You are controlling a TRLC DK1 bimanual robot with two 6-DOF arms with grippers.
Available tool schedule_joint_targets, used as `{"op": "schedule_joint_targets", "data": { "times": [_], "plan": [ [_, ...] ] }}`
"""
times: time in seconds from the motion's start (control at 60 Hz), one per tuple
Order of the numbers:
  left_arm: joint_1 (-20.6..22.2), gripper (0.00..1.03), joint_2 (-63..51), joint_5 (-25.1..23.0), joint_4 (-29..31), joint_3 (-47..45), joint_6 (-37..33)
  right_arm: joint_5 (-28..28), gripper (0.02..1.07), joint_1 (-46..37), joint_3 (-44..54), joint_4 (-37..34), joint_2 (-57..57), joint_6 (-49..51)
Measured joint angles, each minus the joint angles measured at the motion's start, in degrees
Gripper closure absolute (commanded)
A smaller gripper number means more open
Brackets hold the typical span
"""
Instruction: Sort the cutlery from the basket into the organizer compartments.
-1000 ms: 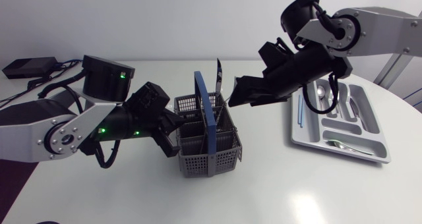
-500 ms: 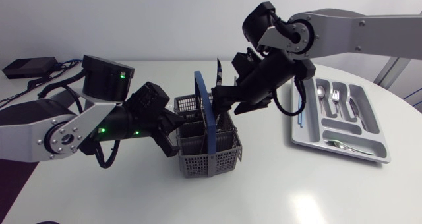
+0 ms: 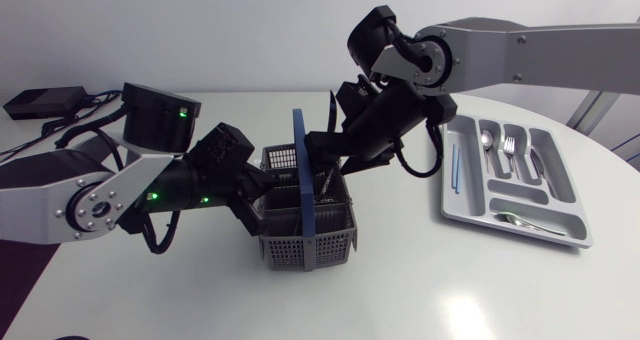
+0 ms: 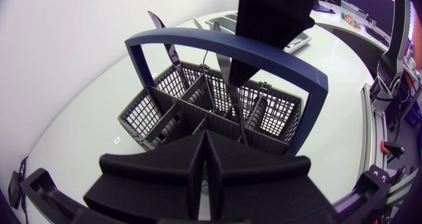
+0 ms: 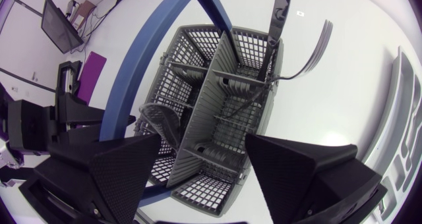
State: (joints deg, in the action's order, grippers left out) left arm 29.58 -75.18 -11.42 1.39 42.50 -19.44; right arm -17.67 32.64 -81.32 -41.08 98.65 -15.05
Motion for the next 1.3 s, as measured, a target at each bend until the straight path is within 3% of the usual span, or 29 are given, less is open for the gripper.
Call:
{"op": "schedule_joint_targets", "data": {
  "times": [0.283,0.45,0.55,0.783,0.883,1.05,1.217,1.25,1.3],
  "plan": [
    [0.02,1.00,-0.98,0.00,-0.26,0.02,0.17,0.46,0.17,0.00,0.79,3.82,0.79,-1.33],
    [0.11,1.00,-1.01,0.00,-0.46,0.02,0.20,2.54,0.28,0.46,1.07,4.33,1.40,-2.12],
    [0.11,1.00,-1.01,0.00,-0.46,0.02,0.20,3.41,0.28,0.66,1.33,4.90,1.40,-2.58],
    [0.11,1.00,-1.01,0.00,-0.46,0.02,0.20,3.34,0.45,0.96,2.47,7.48,1.40,-2.60],
    [0.11,1.00,-1.01,0.00,-0.46,0.02,0.20,3.41,0.46,1.36,2.78,8.33,1.38,-2.60],
    [0.11,1.00,-1.01,0.00,-0.46,0.02,0.20,2.64,0.66,1.44,3.85,10.14,1.11,-2.60],
    [0.11,1.00,-1.01,0.00,-0.46,0.02,0.20,0.98,0.72,1.55,4.85,11.58,0.90,-2.82],
    [0.11,1.00,-1.01,0.00,-0.46,0.02,0.20,0.37,0.79,1.53,4.94,11.58,0.90,-2.97],
    [0.11,1.00,-1.01,0.00,-0.46,0.02,0.20,-0.35,0.81,1.42,5.07,11.58,0.90,-3.02]
  ]
}}
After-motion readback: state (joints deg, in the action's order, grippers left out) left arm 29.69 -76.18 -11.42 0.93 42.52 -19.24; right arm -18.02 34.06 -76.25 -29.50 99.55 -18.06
